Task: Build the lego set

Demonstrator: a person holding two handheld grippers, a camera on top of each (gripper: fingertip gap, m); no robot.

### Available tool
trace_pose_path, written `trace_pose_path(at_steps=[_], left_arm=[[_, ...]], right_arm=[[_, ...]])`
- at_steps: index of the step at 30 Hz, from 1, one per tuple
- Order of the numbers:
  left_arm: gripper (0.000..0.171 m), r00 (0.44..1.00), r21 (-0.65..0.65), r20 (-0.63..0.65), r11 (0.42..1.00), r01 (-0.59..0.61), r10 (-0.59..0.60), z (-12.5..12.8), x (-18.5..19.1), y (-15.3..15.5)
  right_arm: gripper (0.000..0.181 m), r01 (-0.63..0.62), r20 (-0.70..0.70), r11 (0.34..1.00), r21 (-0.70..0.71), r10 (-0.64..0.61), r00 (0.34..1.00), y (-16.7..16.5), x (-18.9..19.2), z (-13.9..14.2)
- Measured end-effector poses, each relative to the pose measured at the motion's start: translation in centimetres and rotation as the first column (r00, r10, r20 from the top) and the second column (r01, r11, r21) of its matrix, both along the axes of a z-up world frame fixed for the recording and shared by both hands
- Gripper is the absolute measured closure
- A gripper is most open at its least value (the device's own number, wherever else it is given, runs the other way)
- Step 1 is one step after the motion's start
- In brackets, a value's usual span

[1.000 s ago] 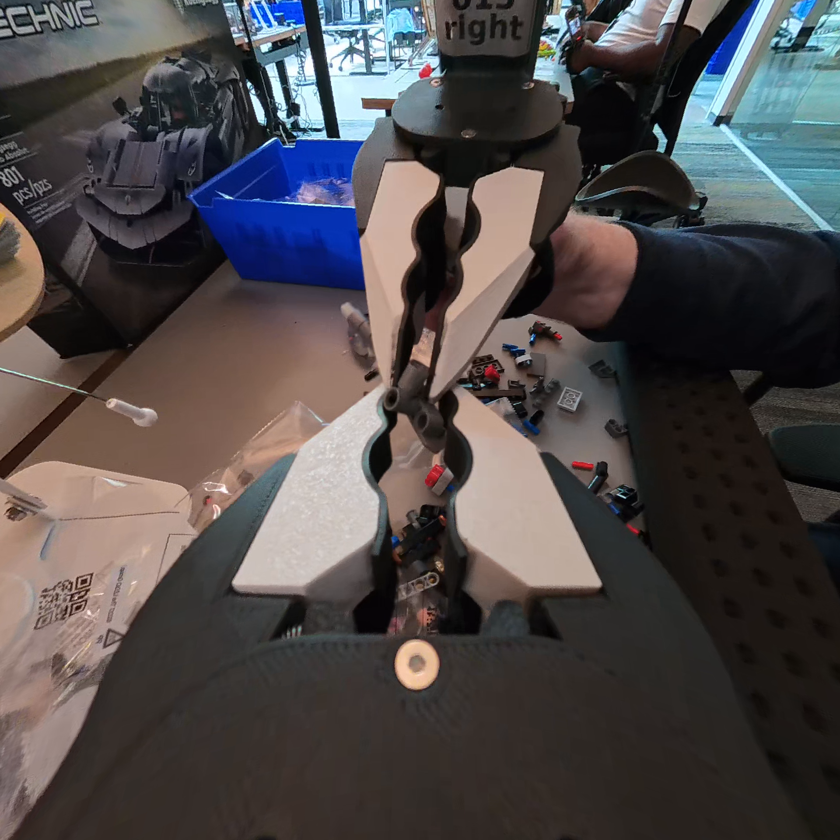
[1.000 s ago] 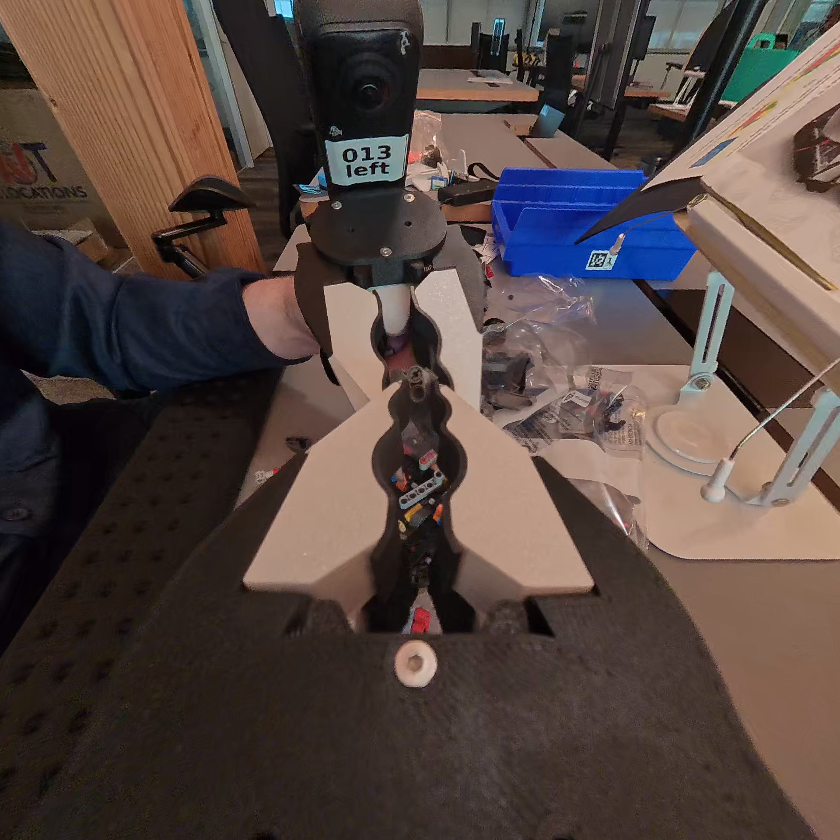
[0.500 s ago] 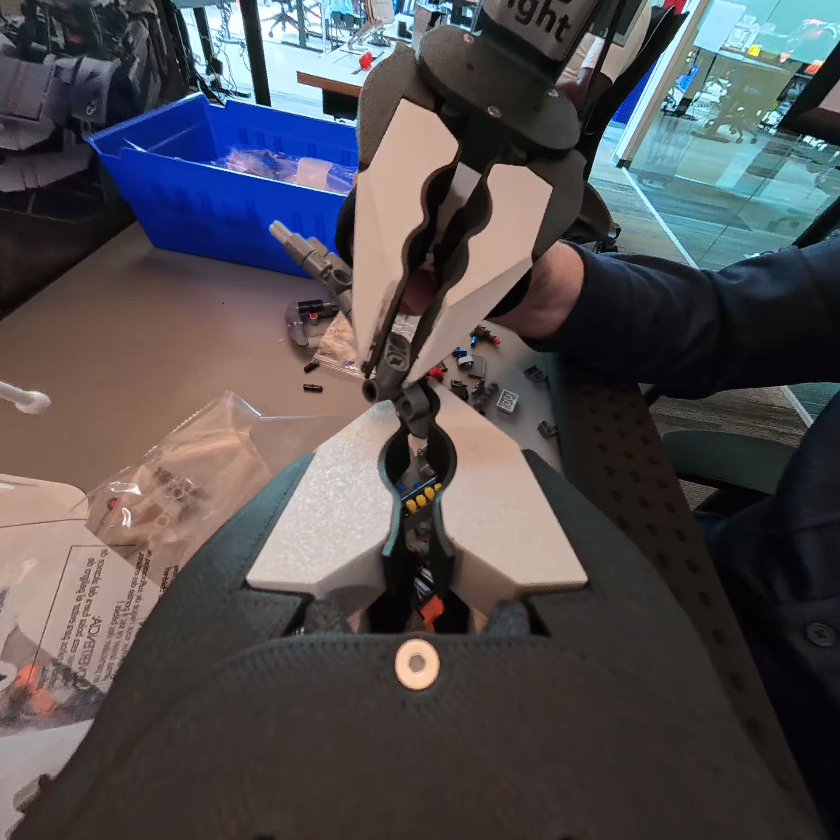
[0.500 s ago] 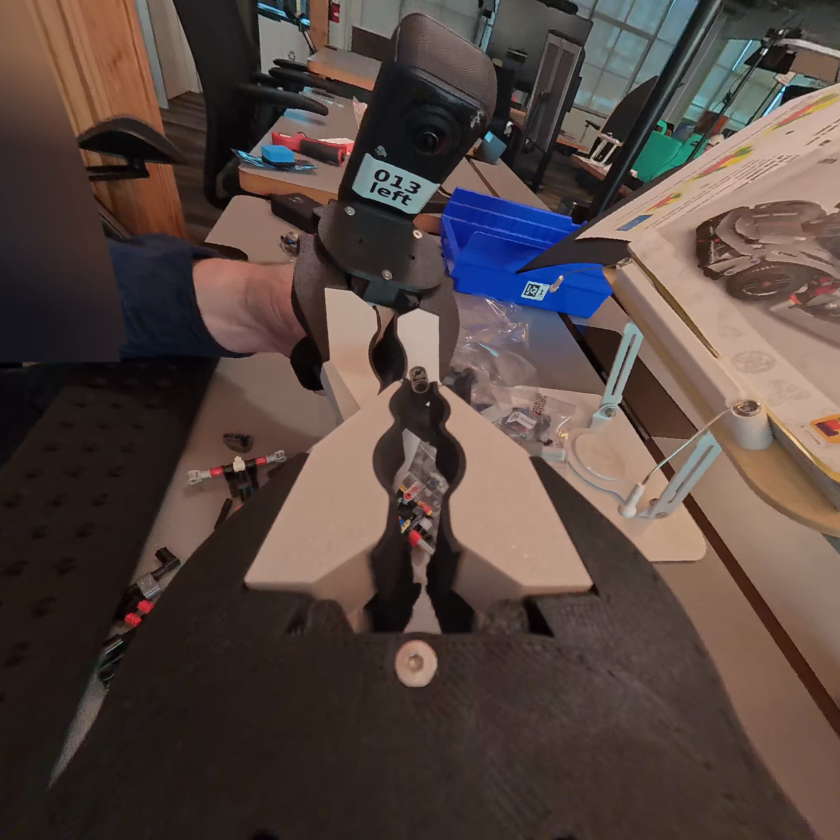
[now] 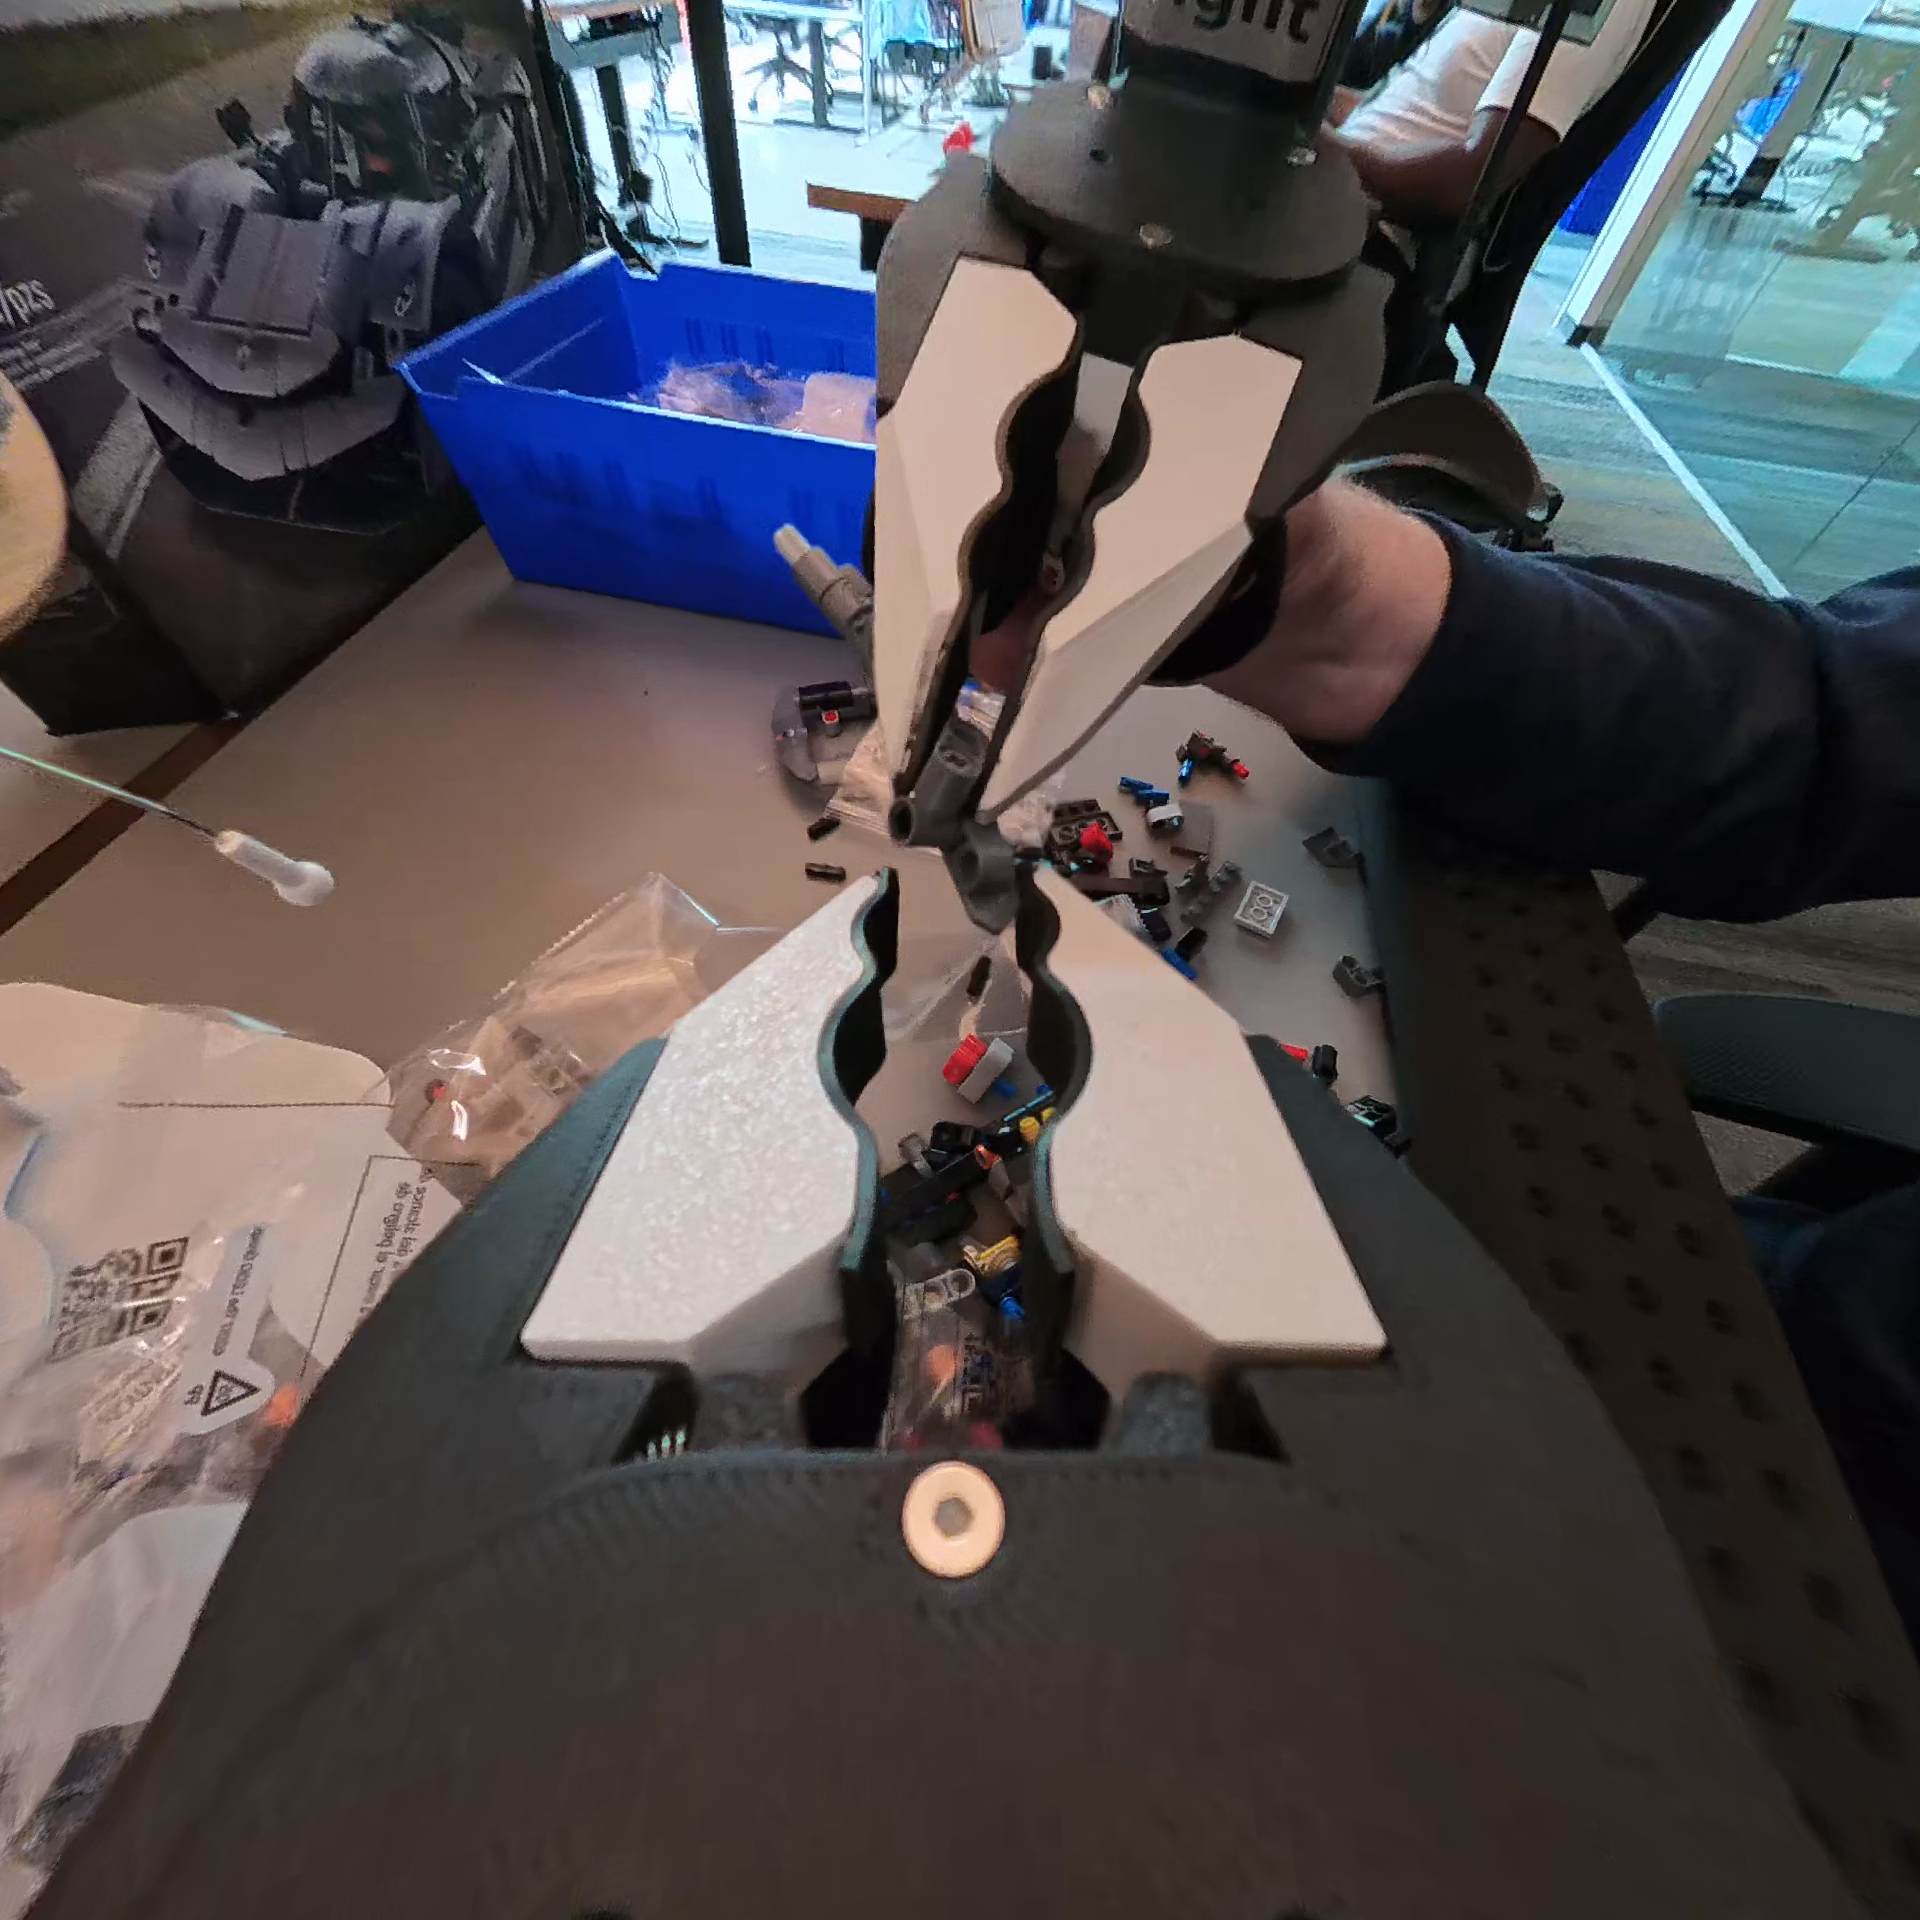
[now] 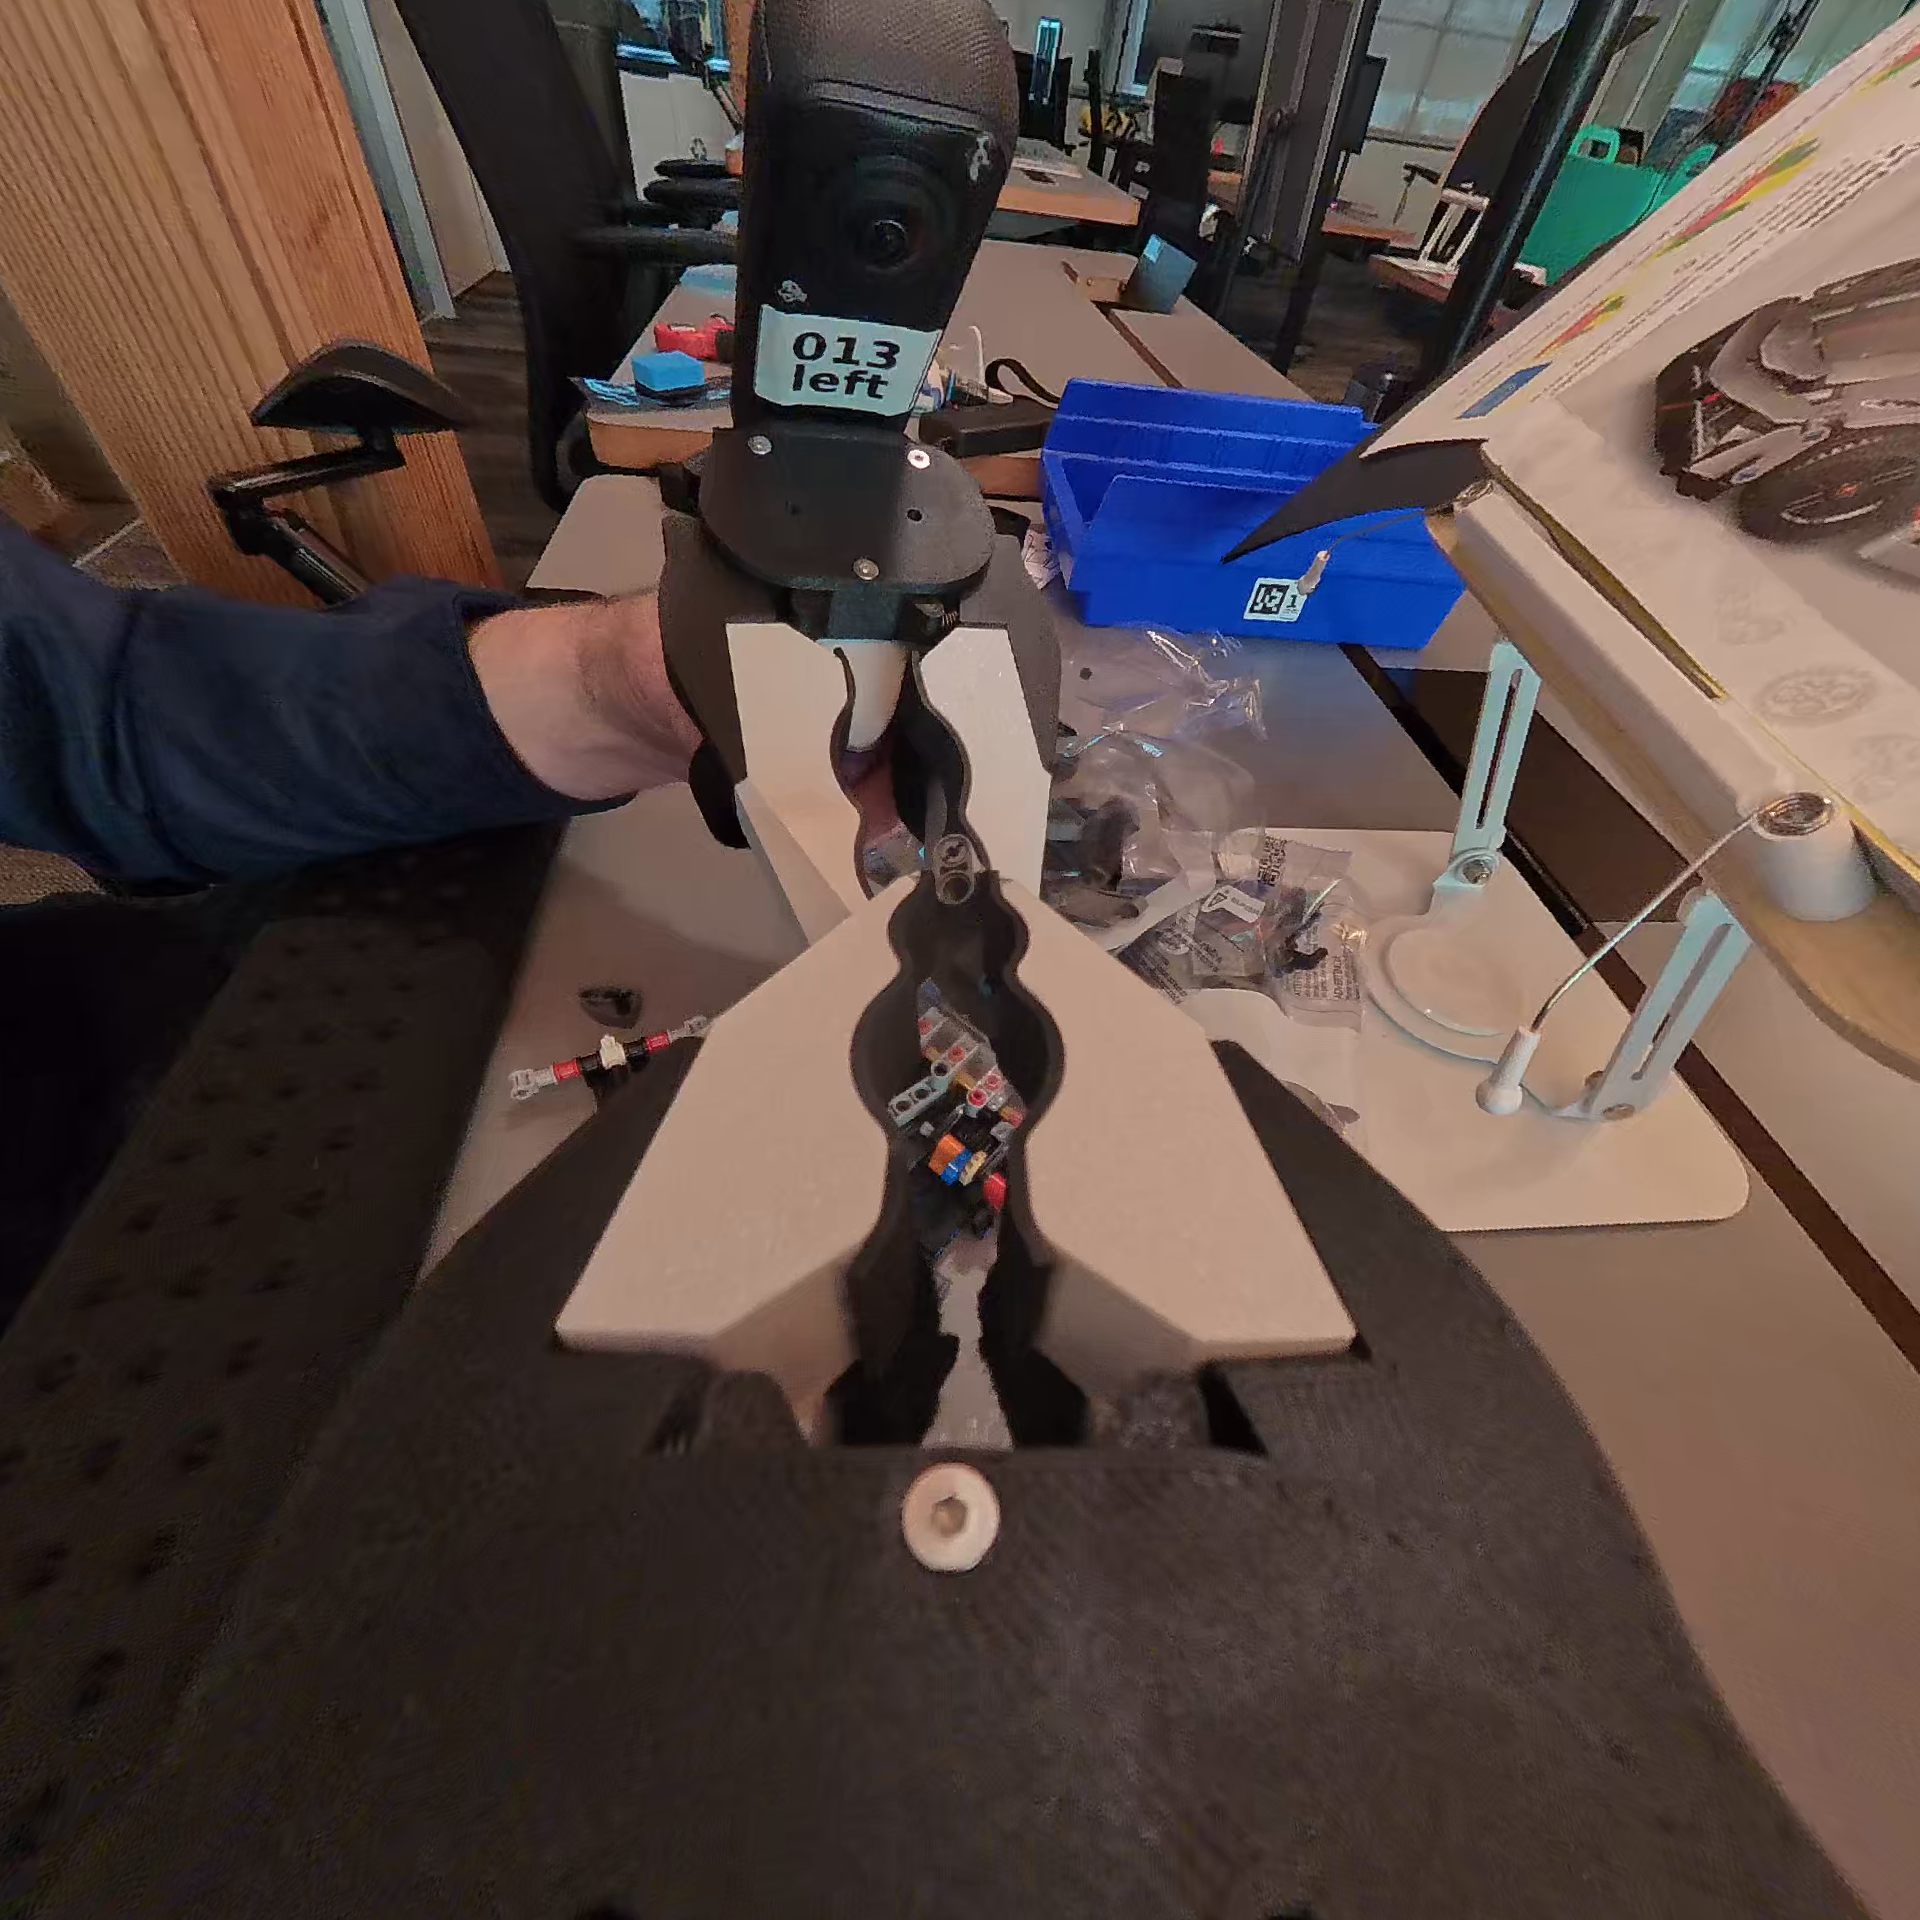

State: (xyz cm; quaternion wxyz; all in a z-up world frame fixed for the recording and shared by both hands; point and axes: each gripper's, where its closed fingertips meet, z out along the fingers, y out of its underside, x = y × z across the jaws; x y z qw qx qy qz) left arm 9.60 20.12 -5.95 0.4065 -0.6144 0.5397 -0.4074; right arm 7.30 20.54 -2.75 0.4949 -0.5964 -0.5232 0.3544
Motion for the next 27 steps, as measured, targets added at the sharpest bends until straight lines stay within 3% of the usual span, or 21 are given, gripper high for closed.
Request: trace_pose_path(at_steps=[3,10,17,22,27], left_arm=[[0.162,1.0,0.009,0.026,1.0,-0.001,0.001,0.4,0.0,0.0],[0.166,0.999,-0.048,0.047,0.998,0.03,-0.028,0.6,-0.1,-0.3],[0.166,0.998,-0.045,0.035,0.997,0.062,-0.061,0.3,-0.2,-0.8],[0.168,0.997,-0.049,0.032,0.996,0.07,-0.069,0.0,-0.2,-0.7],[0.165,0.999,-0.003,0.02,1.0,0.028,-0.028,0.1,-0.2,-0.2]], right_arm=[[0.176,0.016,0.009,0.999,-0.028,-0.016,1.0,0.4,0.3,-0.4],[0.175,0.011,0.016,1.0,0.013,-0.011,1.0,0.1,0.5,-0.3],[0.157,0.028,0.083,0.999,0.032,-0.03,0.996,0.4,1.7,-1.3],[0.172,-0.006,0.161,0.999,0.044,-0.001,0.987,-0.3,1.3,-2.6],[0.174,0.009,0.183,0.997,0.077,-0.023,0.983,-0.2,1.4,-2.4]])
